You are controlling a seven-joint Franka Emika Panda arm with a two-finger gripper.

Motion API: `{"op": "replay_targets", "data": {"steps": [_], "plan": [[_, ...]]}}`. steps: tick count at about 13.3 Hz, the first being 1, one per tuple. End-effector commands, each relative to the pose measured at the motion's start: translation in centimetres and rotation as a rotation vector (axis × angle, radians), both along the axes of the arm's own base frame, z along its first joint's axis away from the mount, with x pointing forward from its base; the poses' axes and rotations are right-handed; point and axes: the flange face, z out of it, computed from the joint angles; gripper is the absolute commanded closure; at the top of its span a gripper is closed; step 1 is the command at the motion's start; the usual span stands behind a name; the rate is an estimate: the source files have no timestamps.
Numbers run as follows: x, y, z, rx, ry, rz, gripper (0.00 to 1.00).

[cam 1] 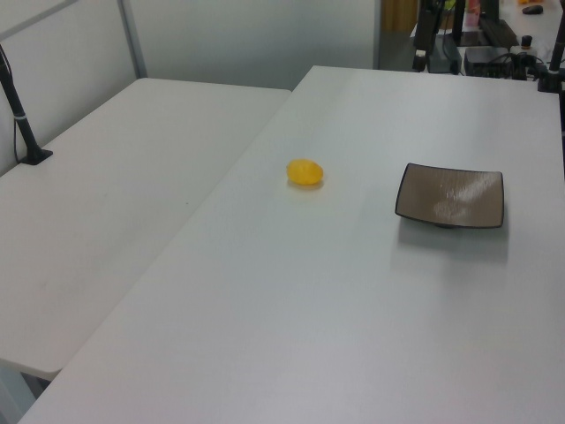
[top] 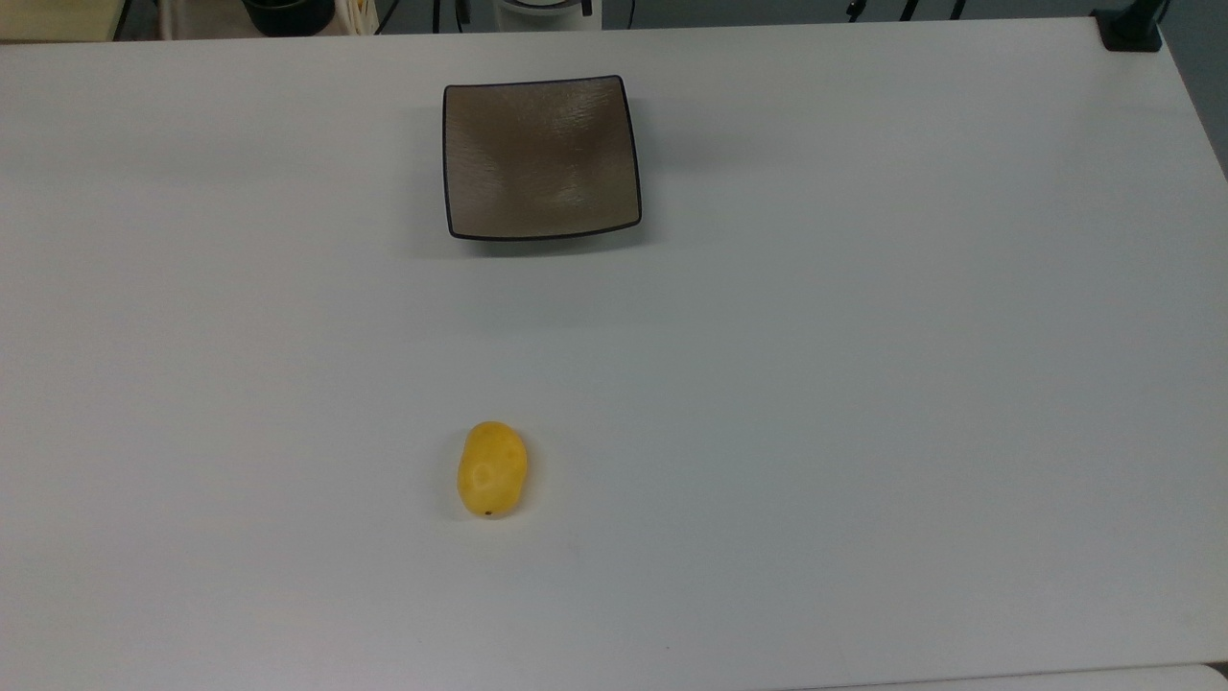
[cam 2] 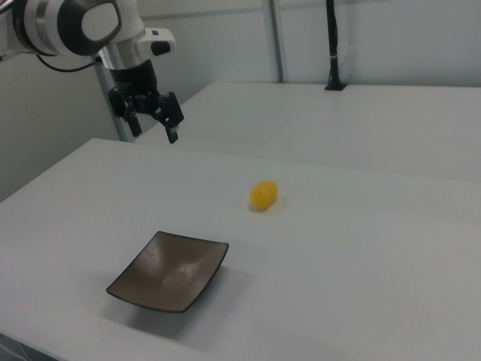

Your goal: Put potatoes on a ceramic plate

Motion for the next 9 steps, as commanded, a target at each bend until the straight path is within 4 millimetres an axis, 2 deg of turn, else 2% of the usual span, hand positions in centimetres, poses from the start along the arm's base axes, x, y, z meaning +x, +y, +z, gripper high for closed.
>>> {"op": "replay_targets", "data": {"steps": [1, 9], "plan": [[0.05, 0.38, 0.28, 0.021, -0.017, -0.018, 0.00], [0.22, 0.59, -0.17, 0.018, -0.008, -0.006, 0.00]]}}
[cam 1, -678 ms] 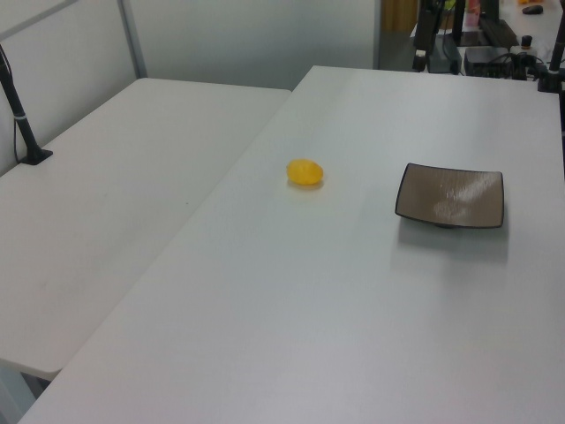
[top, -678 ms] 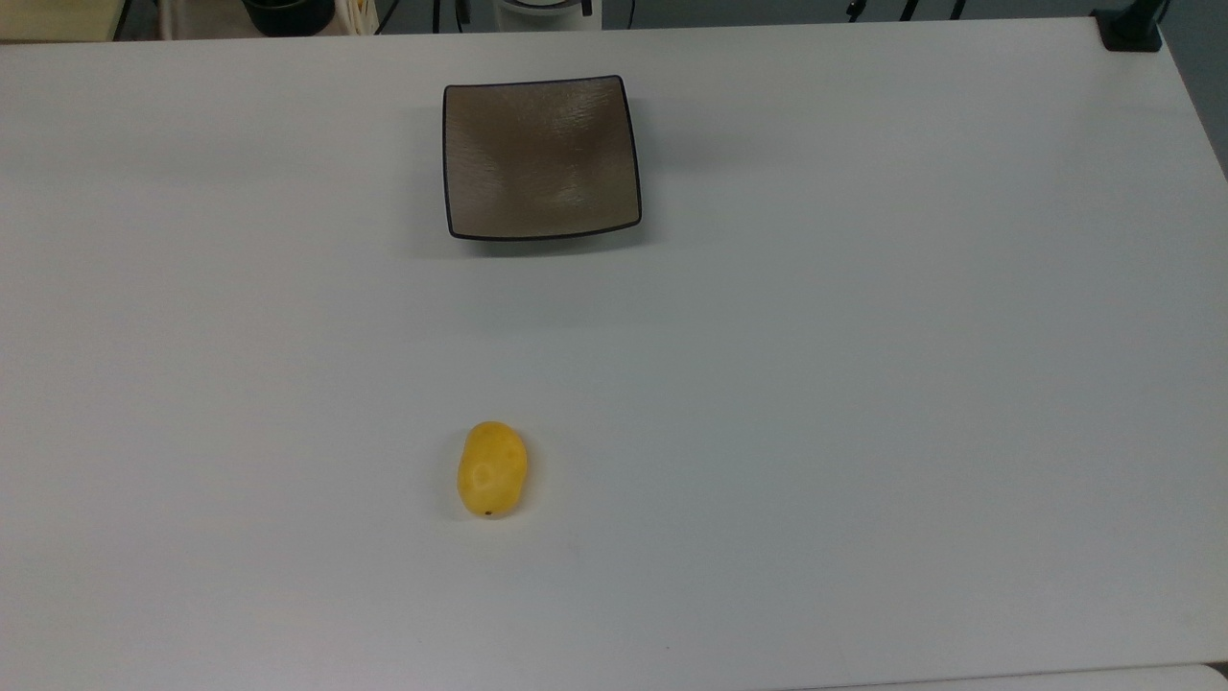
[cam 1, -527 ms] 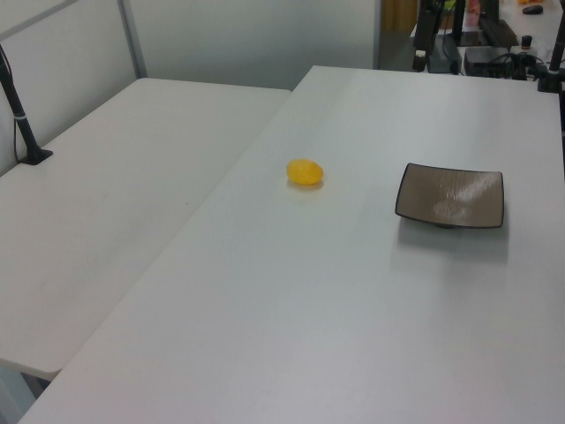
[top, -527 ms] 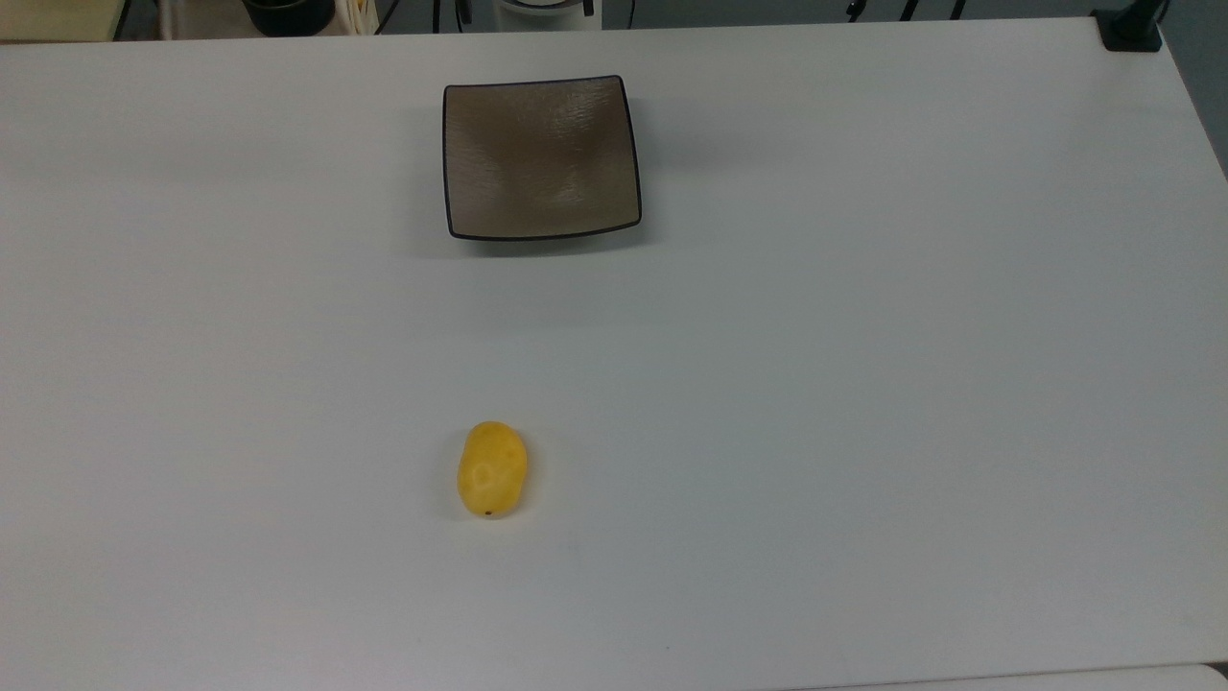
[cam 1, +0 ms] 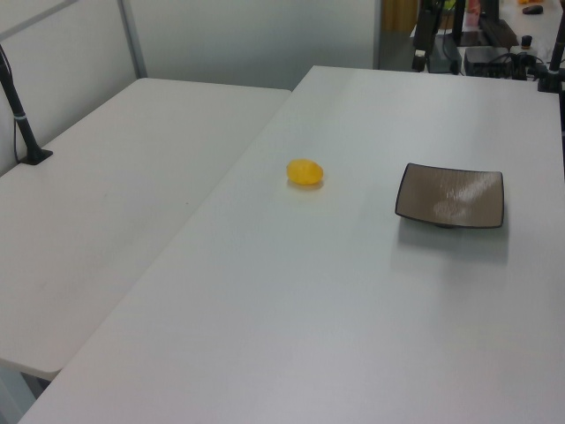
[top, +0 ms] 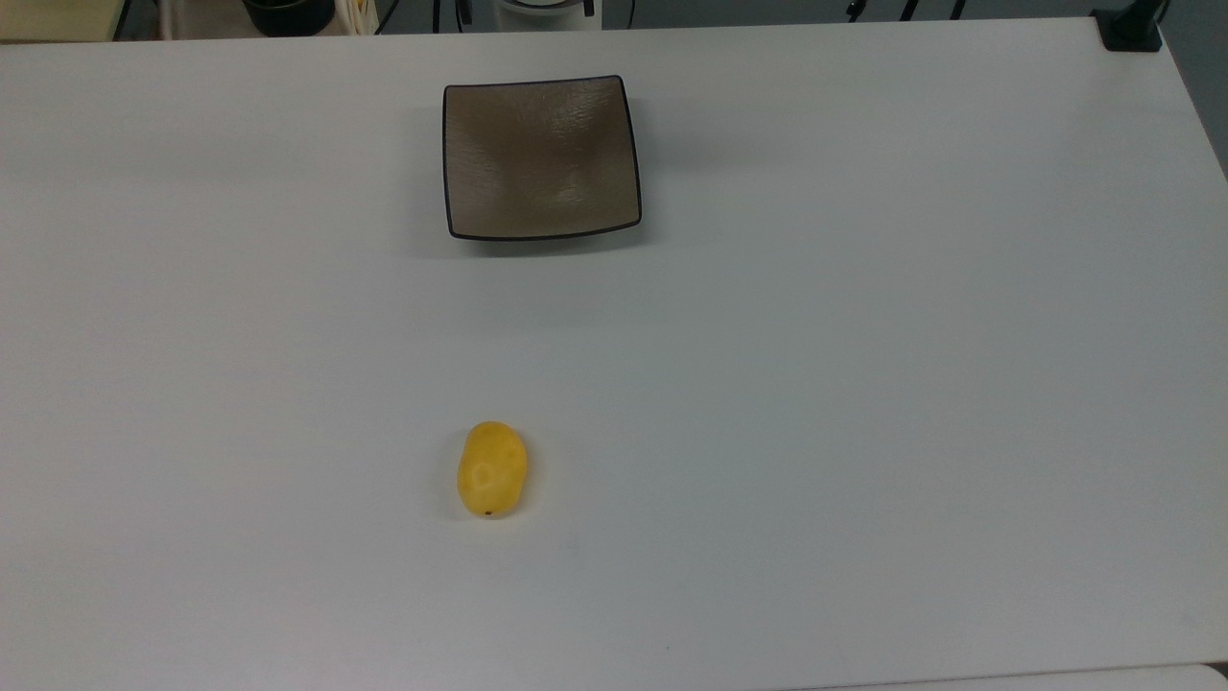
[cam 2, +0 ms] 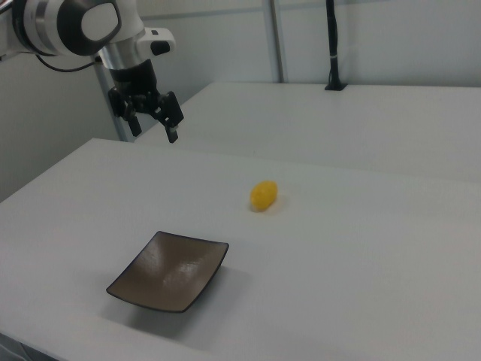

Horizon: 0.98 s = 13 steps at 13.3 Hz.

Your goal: Put potatoes on a ceramic plate

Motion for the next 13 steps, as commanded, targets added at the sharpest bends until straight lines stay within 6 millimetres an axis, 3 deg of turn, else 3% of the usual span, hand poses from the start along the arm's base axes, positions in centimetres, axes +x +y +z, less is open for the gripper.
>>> {"op": "replay_targets", "data": {"steps": [1, 4, 11, 13], "plan": [[0.4, 0.5, -0.5, 0.017, -0.004, -0.006, 0.00], [1.3, 0.7, -1.7, 0.014, 0.014, -0.008, 0.00], [7.3, 1.4, -2.5, 0.014, -0.085, -0.029, 0.00], [8.6, 0.7, -2.8, 0.015, -0.094, -0.045, 0.00]]}}
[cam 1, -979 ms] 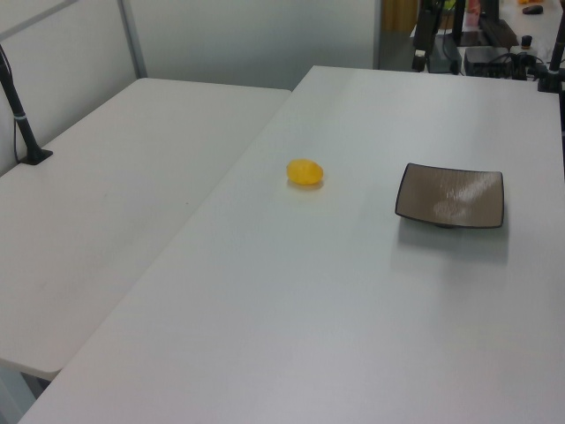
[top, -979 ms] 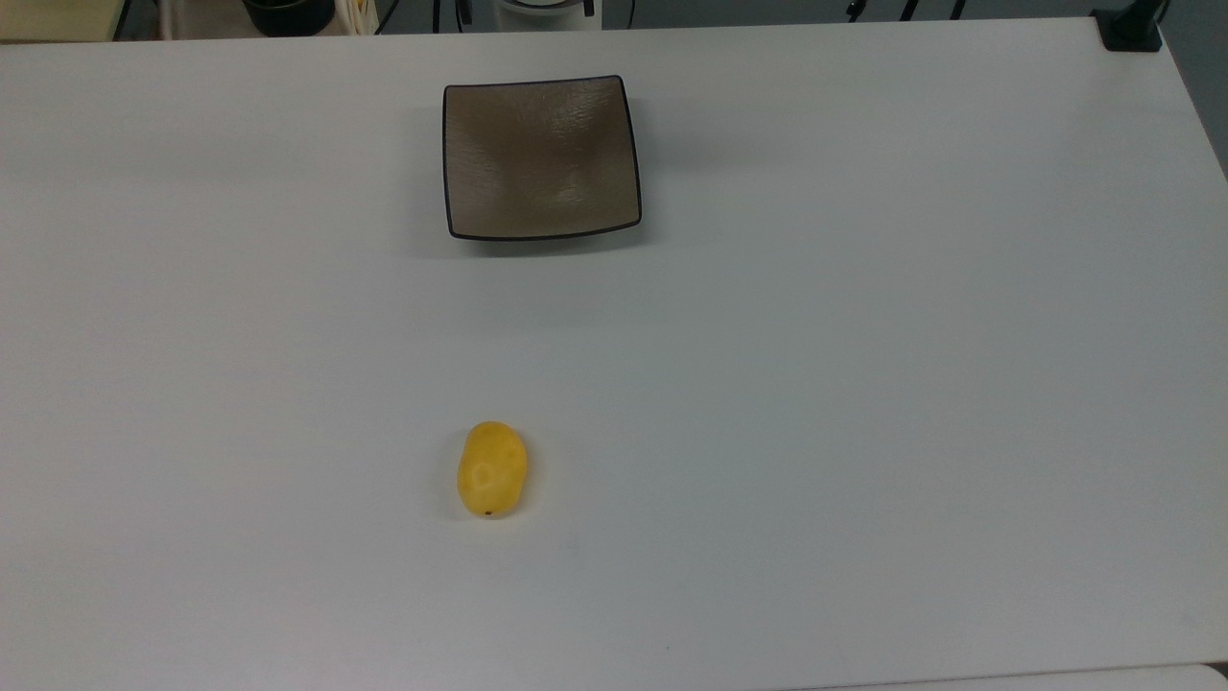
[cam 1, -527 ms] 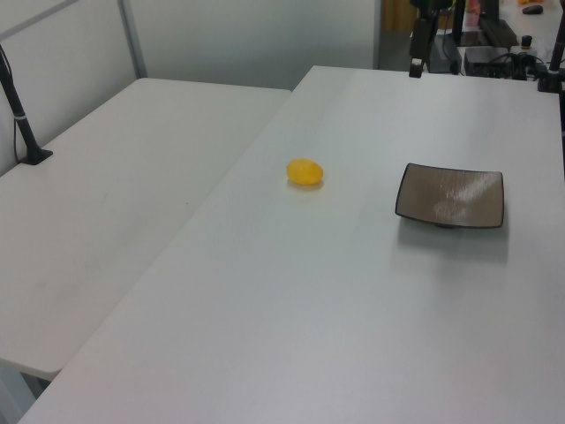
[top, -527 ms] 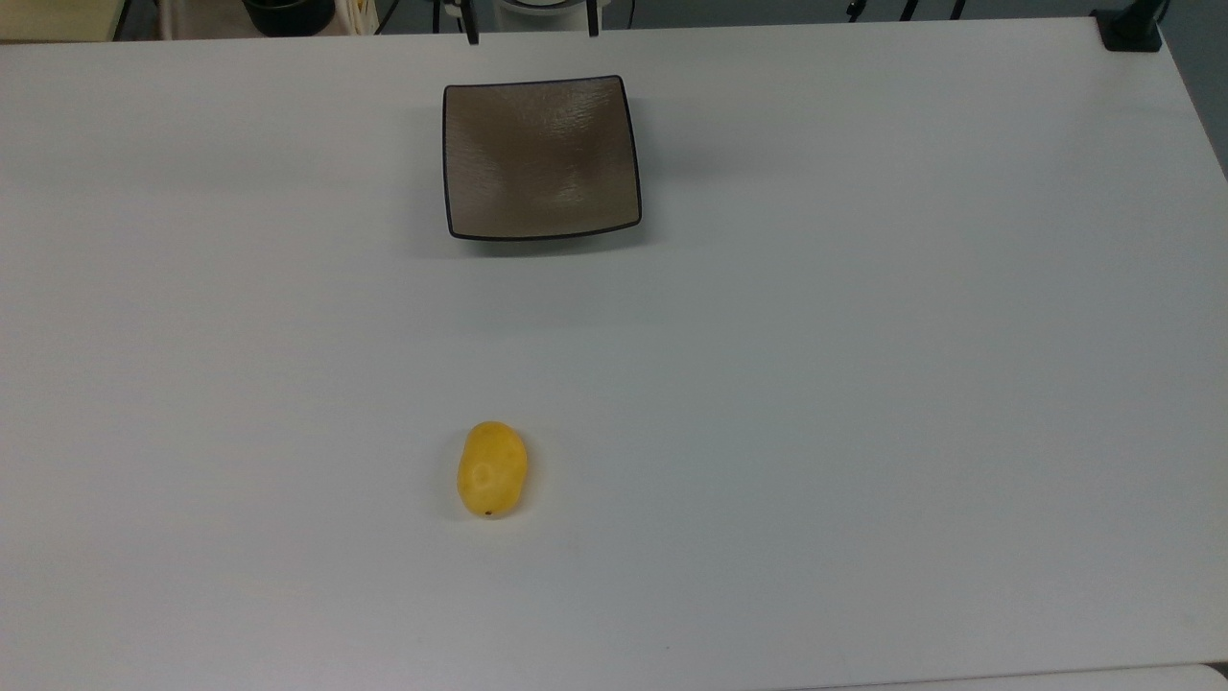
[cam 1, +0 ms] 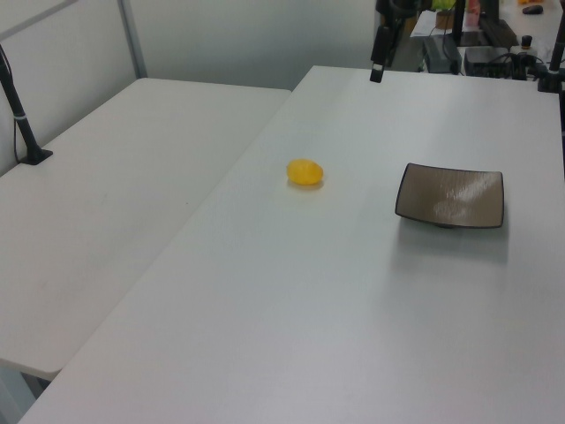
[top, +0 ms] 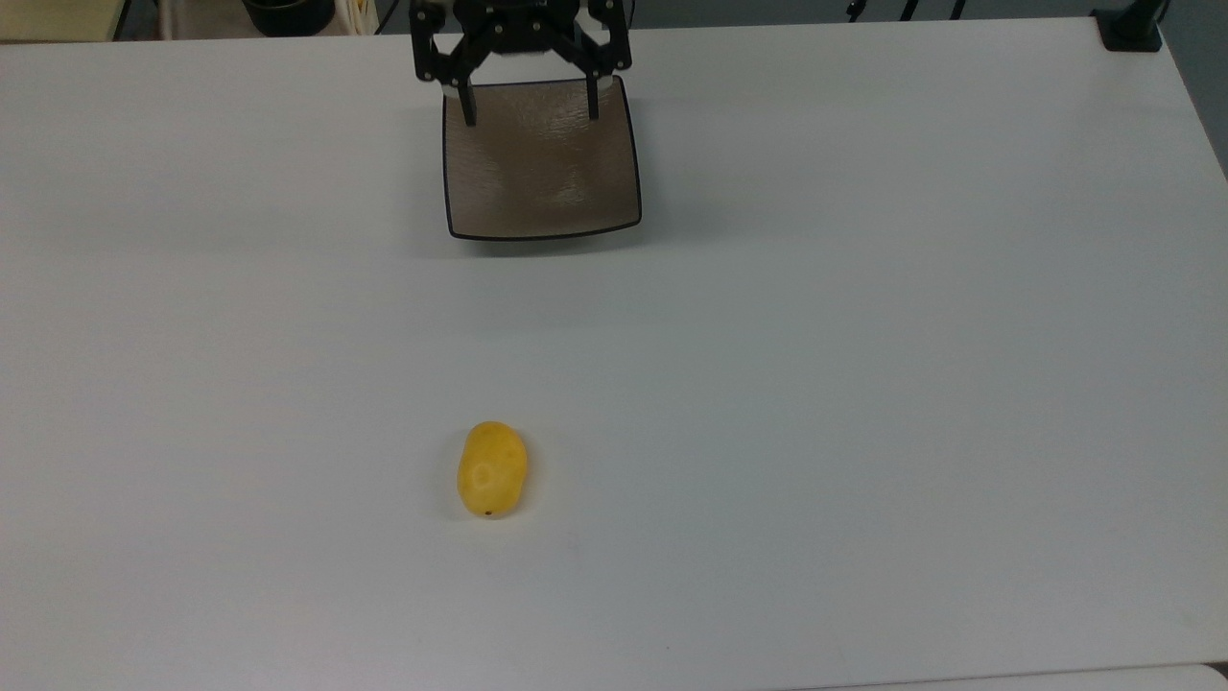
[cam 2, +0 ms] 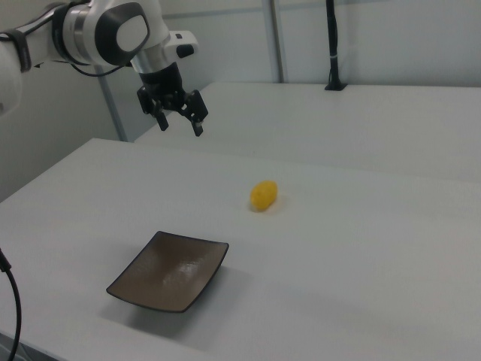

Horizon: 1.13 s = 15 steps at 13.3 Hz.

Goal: Put potatoes on a ceramic plate
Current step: 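Move the open gripper over the plate toward the yellow potato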

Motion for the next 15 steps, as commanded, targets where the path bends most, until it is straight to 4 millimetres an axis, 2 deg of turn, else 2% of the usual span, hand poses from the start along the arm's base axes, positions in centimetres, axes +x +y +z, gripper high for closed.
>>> {"op": "replay_targets", "data": {"steps": [1, 3, 6, 9, 11, 15], "plan": [[3.1, -0.5, 0.2, 0.042, -0.029, -0.052, 0.00], [5.1, -1.2, -0.2, 0.068, -0.088, -0.103, 0.00], [7.9, -2.1, -2.3, 0.072, -0.178, -0.135, 0.00], [10.5, -2.0, -6.1, 0.063, -0.230, -0.143, 0.00], [12.4, -2.5, -9.6, 0.048, -0.268, -0.153, 0.00], [14.8, -3.4, -13.4, 0.041, -0.282, -0.192, 0.00]]}}
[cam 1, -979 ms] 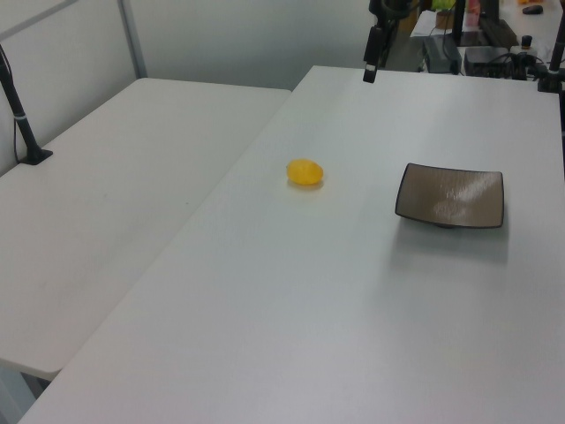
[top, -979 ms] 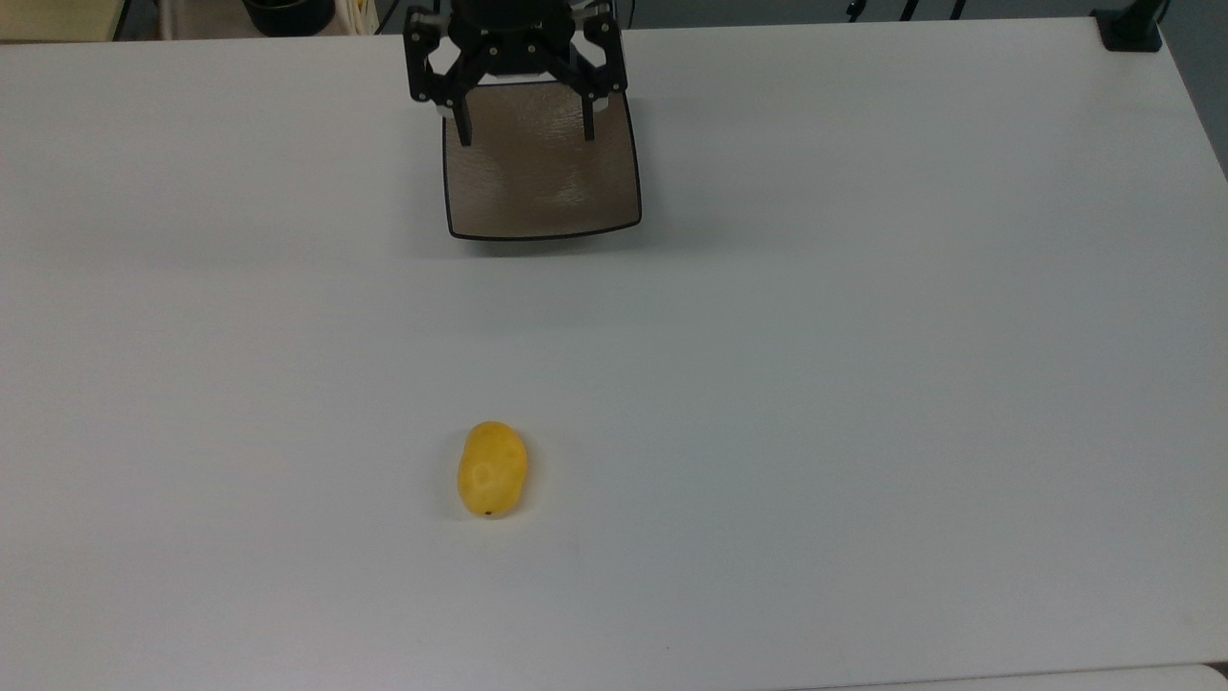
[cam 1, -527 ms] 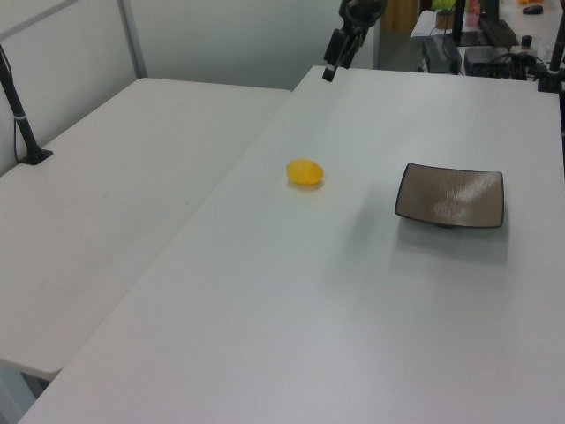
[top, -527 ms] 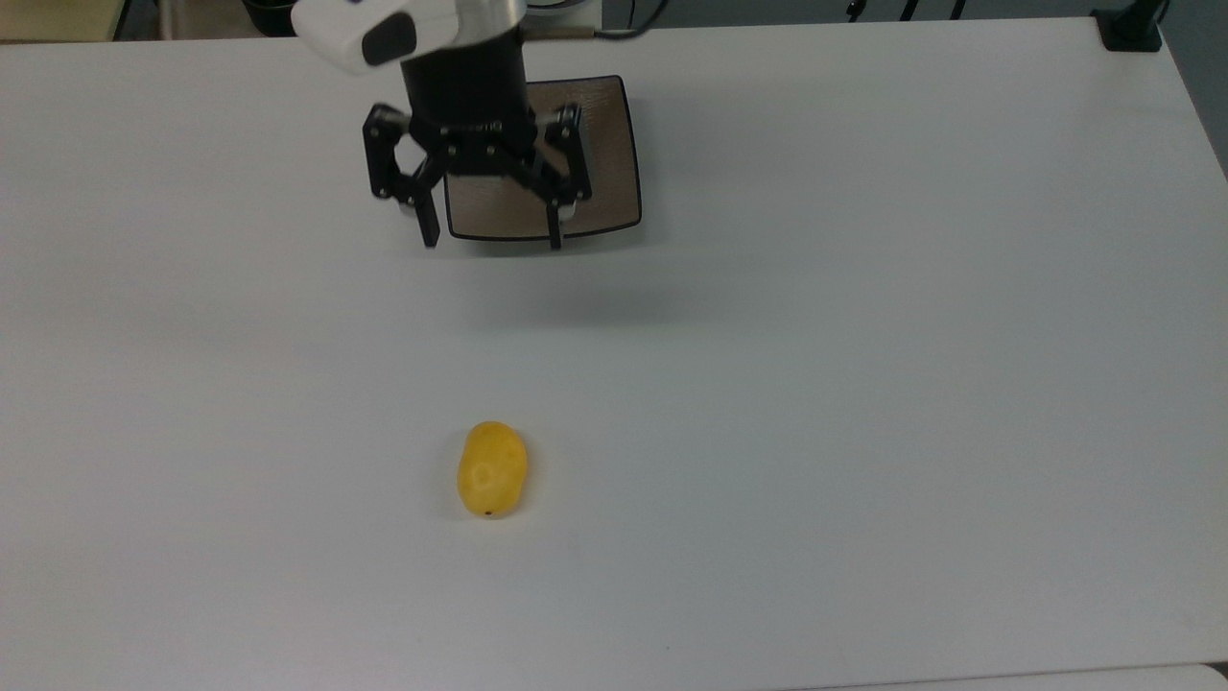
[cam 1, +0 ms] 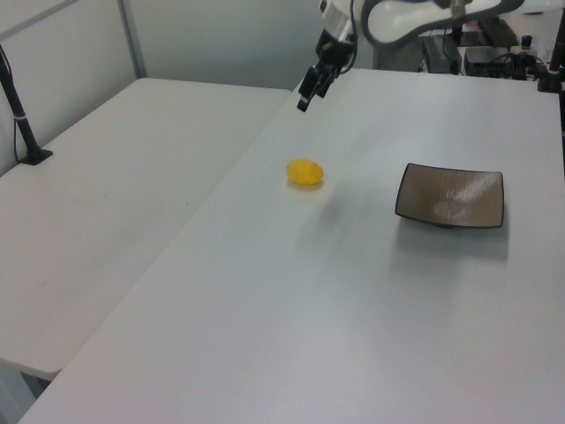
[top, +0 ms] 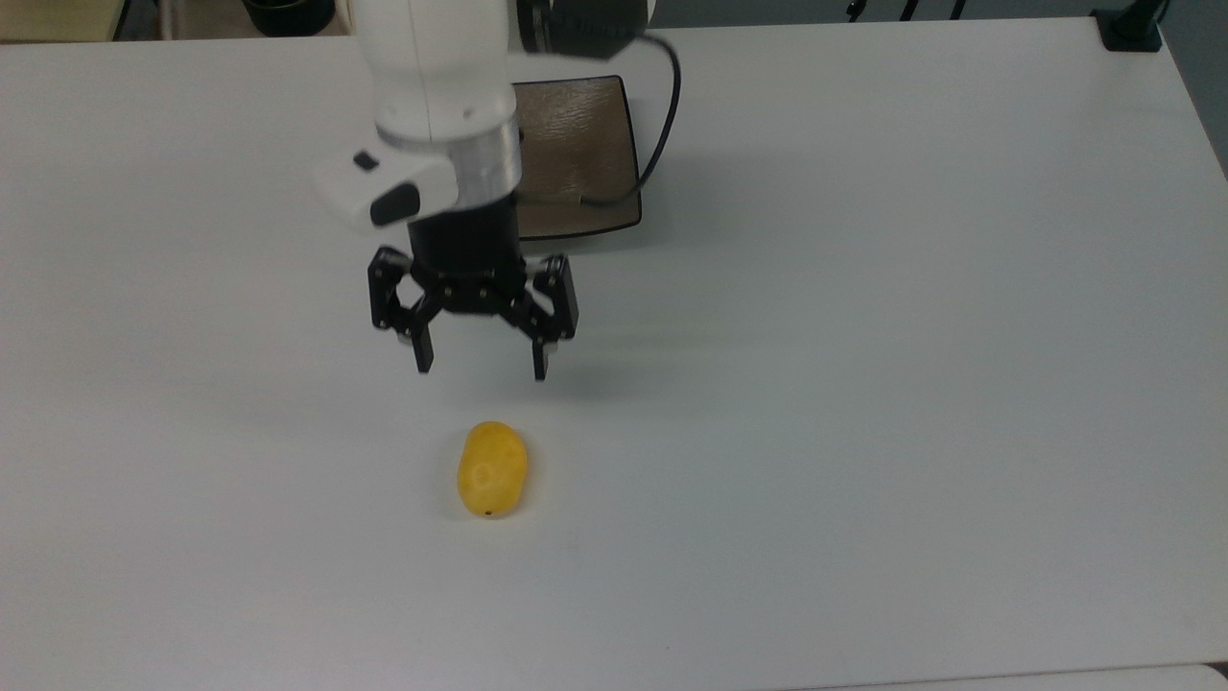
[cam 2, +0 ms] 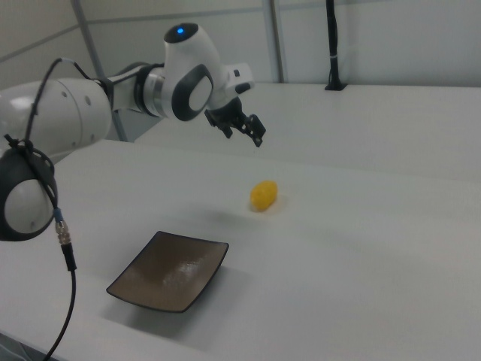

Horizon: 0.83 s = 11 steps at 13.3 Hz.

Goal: Put potatoes on a ceramic plate
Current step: 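Move the open gripper over the plate toward the yellow potato, then lower the gripper onto the yellow potato and close it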

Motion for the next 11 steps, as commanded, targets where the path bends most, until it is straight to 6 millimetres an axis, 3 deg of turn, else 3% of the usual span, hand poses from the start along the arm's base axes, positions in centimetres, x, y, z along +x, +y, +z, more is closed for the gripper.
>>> {"op": "replay_targets", "data": {"steps": [1, 7, 11], "plan": [[2.8, -0.7, -3.1, -0.001, -0.023, -0.042, 0.00], [4.5, -0.4, -9.7, -0.042, 0.003, -0.063, 0.00], [4.6, -0.6, -10.8, -0.044, -0.010, -0.065, 0.00]]}}
